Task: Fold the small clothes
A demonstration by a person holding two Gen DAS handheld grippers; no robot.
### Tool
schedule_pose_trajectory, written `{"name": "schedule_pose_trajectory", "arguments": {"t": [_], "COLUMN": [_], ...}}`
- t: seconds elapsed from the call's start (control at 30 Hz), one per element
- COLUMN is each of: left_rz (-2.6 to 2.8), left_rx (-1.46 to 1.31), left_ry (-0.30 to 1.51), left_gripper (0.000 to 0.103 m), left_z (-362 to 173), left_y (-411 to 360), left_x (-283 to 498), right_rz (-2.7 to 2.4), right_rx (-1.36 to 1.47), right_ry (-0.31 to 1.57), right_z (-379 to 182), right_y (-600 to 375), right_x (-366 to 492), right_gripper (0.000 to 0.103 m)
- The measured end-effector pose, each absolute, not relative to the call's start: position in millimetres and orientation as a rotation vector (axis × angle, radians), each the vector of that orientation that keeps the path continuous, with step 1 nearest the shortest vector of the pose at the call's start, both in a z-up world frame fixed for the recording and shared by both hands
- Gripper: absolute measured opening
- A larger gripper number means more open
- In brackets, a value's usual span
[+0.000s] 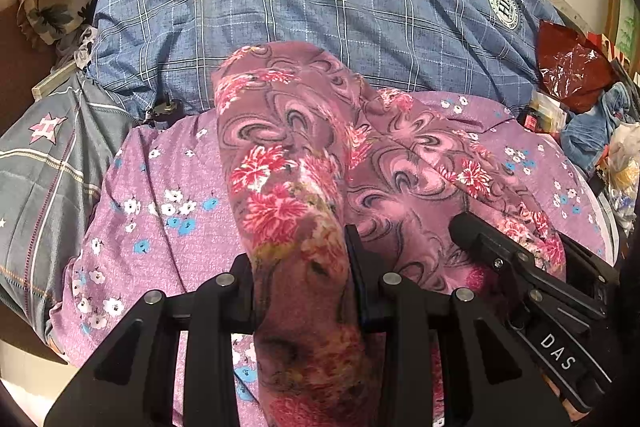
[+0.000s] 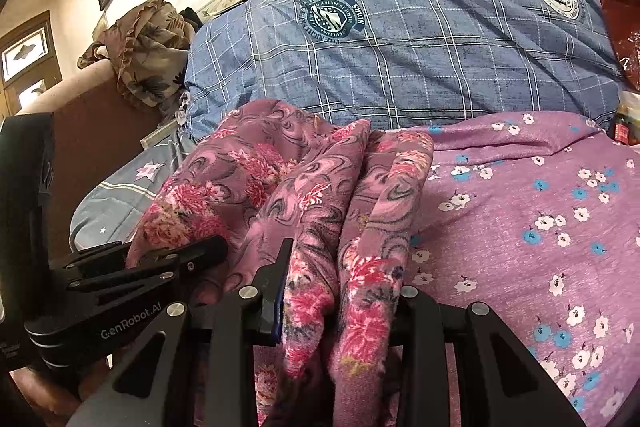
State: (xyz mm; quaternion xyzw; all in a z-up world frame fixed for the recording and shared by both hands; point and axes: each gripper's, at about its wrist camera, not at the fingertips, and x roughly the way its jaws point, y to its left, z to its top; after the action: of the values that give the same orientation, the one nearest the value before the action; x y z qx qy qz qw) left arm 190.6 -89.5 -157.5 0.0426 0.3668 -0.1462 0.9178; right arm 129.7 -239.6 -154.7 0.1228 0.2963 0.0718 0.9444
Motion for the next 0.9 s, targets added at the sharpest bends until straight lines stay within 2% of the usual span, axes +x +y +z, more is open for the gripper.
{"name": "schedule_pose_trajectory", "arguments": {"t": [0.9], "left_rz": [-0.288], "left_rx": [0.088], "left_ry": [0.759], "left_gripper": [0.032], "left_z": [-168], "left_y": [-104], "left_x": [216], "right_rz": [0.084], "right_rx": [0.279], "right_ry": [0.619], "right_z": [-162], "right_y": [-243], "right_x": [157], "right_gripper": [0.031]}}
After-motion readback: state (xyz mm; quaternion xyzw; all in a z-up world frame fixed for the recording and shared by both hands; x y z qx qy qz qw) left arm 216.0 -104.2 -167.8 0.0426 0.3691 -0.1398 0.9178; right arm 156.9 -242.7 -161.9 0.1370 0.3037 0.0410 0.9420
